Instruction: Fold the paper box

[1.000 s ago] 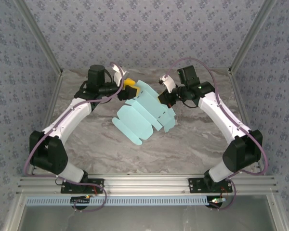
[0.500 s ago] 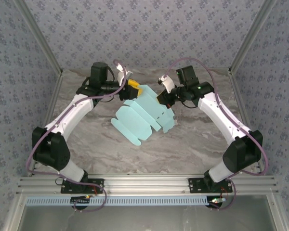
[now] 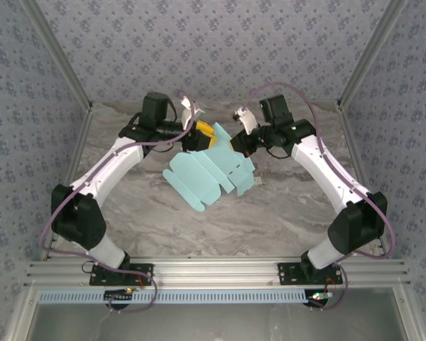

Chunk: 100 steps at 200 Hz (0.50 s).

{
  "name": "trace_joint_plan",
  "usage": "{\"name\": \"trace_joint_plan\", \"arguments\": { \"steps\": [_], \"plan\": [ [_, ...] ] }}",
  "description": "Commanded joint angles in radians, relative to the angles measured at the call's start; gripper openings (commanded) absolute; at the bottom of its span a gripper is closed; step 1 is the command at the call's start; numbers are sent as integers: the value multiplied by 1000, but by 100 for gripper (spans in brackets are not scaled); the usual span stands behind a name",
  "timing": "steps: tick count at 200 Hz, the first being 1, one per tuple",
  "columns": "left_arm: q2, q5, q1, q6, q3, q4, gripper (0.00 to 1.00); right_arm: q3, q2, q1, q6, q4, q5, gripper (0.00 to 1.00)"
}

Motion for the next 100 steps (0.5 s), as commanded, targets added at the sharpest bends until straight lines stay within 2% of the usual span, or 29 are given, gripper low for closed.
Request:
{"name": "trace_joint_plan", "arguments": {
  "steps": [1, 32, 53, 100],
  "plan": [
    [21, 20, -20, 11, 31, -16, 49, 47, 15, 24, 13, 39, -42, 0],
    [-25, -26, -7, 4, -6, -8, 52, 31, 0, 9, -57, 2, 44, 0],
    [-79, -99, 11, -42, -70, 46, 54, 24, -13, 9, -144, -33, 101, 0],
    [-255, -226, 101, -112, -240, 173, 58, -9, -46, 12, -340, -66, 193, 0]
  ]
}}
